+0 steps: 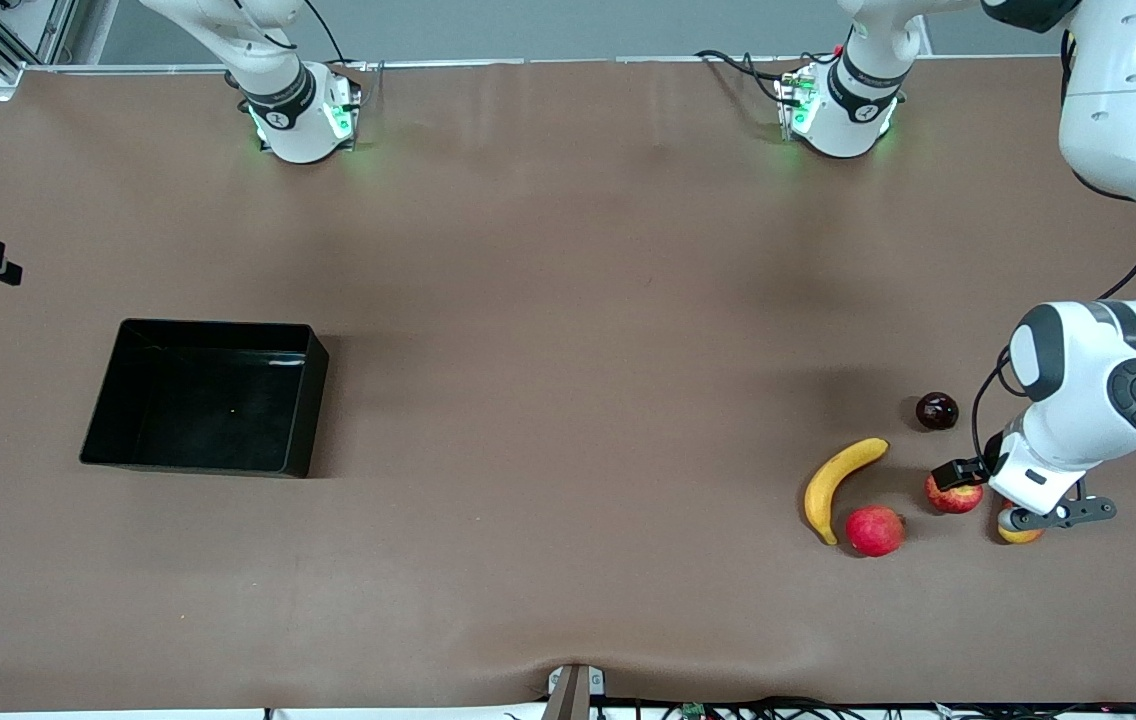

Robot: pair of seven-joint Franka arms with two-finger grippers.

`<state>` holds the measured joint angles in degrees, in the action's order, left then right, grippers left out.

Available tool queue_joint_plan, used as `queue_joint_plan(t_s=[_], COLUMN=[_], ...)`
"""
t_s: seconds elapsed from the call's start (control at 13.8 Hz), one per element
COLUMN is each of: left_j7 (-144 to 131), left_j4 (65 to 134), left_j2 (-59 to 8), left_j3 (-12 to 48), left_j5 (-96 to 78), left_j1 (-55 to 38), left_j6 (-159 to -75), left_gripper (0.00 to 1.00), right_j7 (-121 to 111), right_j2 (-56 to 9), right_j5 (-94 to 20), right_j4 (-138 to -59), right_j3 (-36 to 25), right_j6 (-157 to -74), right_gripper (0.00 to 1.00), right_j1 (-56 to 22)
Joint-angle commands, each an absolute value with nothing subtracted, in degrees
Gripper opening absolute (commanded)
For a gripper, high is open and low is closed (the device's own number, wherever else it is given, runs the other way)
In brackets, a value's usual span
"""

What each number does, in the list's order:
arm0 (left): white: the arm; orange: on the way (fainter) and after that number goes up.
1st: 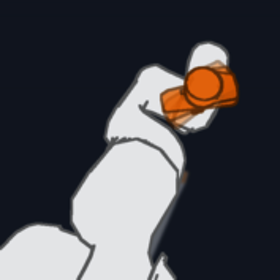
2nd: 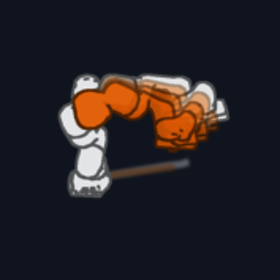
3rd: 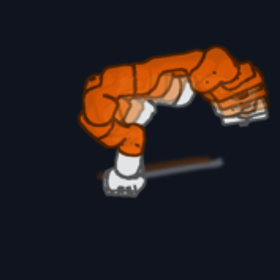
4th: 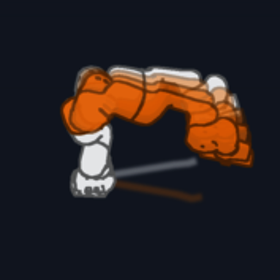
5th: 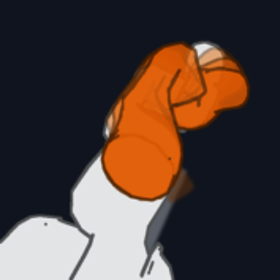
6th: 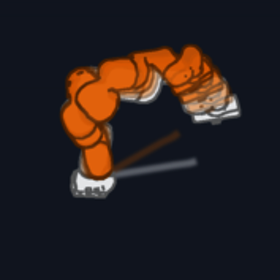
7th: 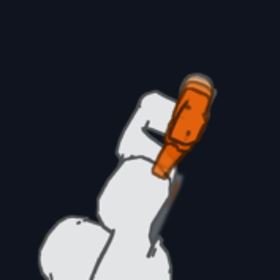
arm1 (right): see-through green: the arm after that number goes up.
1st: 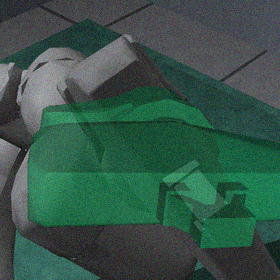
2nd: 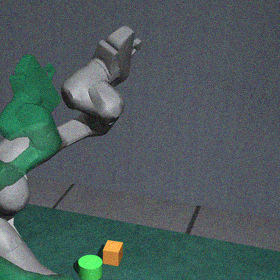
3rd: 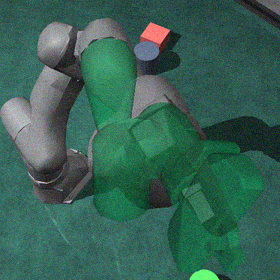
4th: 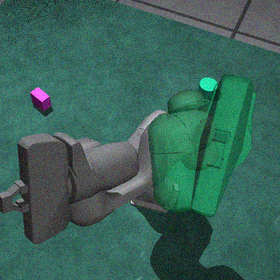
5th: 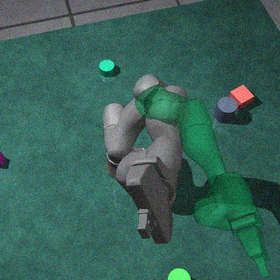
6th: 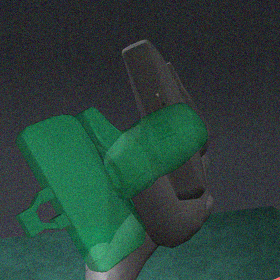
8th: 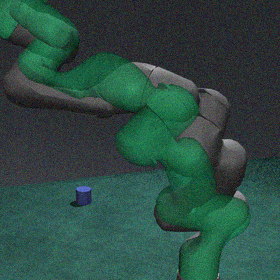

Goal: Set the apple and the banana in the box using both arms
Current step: 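Grasp the apple with the left gripper while the right gripper reaches the tray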

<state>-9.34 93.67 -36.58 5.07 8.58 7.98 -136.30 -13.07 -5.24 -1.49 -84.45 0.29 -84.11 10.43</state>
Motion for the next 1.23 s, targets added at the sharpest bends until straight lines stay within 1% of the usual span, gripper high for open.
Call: queue_joint_plan(t_s=[0.0, 0.15, 0.22, 0.29, 0.36, 0.44, 0.58, 0.65, 0.73, 0.8, 0.87, 0.94, 1.02, 1.09, 1.16], left_j7=[-9.1, -9.1, -9.0, -9.1, -9.1, -9.2, -9.8, -9.8, -9.7, -9.1, -9.0, -8.9, -8.9, -9.0, -9.0], left_j4=[91.2, 91.2, 91.1, 91.0, 90.5, 90.3, 90.3, 90.3, 90.3, 90.2, 89.7, 89.6, 89.8, 90.3, 90.2], left_j2=[-39.6, -40.6, -41.2, -41.7, -41.9, -42.4, -42.5, -42.5, -42.4, -41.8, -41.4, -40.6, -39.7, -38.3, -36.9], left_j3=[5.4, 5.4, 5.4, 5.4, 5.4, 5.5, 5.5, 5.5, 5.5, 5.5, 5.7, 6.0, 6.1, 6.2, 6.4], left_j5=[8.8, 9.1, 9.0, 8.9, 8.7, 8.6, 8.6, 8.6, 8.8, 9.1, 9.1, 9.2, 9.2, 9.2, 9.2], left_j1=[9.2, 10.0, 10.0, 10.0, 9.9, 10.0, 9.9, 9.9, 9.8, 9.8, 10.1, 10.3, 9.8, 9.3, 9.1], left_j6=[-138.1, -138.9, -139.0, -139.3, -139.7, -139.7, -139.7, -139.7, -139.7, -139.7, -139.7, -139.2, -138.9, -138.1, -135.6], left_gripper=[1.0, 1.0, 0.94, 0.85, 0.83, 0.81, 0.66, 0.56, 0.41, 0.22, 0.05, 0.0, 0.0, 0.0, 0.0], right_j7=[-13.6, -13.8, -13.9, -14.9, -19.3, -23.6, -24.2, -24.2, -24.2, -24.2, -24.3, -24.7, -24.7, -24.8, -24.8], right_j2=[-8.0, -12.4, -15.7, -19.7, -24.0, -26.4, -30.6, -31.6, -31.9, -32.1, -32.9, -33.1, -33.2, -33.3, -33.9], right_j5=[-1.8, -0.8, -0.4, -1.0, -1.6, -1.6, -1.6, -1.8, -2.5, -2.9, -3.3, -3.4, -3.5, -3.4, -3.4], right_j4=[-83.5, -83.6, -84.0, -84.4, -84.4, -84.7, -86.5, -88.2, -90.0, -91.7, -93.4, -94.6, -95.1, -95.1, -95.1], right_j3=[0.5, 0.2, 0.1, 0.3, 0.4, 0.4, 0.3, 0.4, 0.4, 0.4, 0.4, 0.4, 0.4, 0.4, 0.4], right_j6=[-84.0, -84.9, -87.9, -91.1, -93.8, -97.3, -103.0, -104.5, -106.7, -108.5, -110.5, -111.6, -111.5, -111.6, -111.6], right_gripper=[1.0, 1.0, 1.0, 1.0, 1.0, 1.0, 1.0, 1.0, 0.84, 0.69, 0.52, 0.25, 0.0, 0.0, 0.0], right_j1=[10.1, 11.4, 13.9, 17.0, 19.2, 19.9, 20.6, 20.9, 20.8, 20.7, 20.7, 20.6, 20.5, 20.7, 20.7])
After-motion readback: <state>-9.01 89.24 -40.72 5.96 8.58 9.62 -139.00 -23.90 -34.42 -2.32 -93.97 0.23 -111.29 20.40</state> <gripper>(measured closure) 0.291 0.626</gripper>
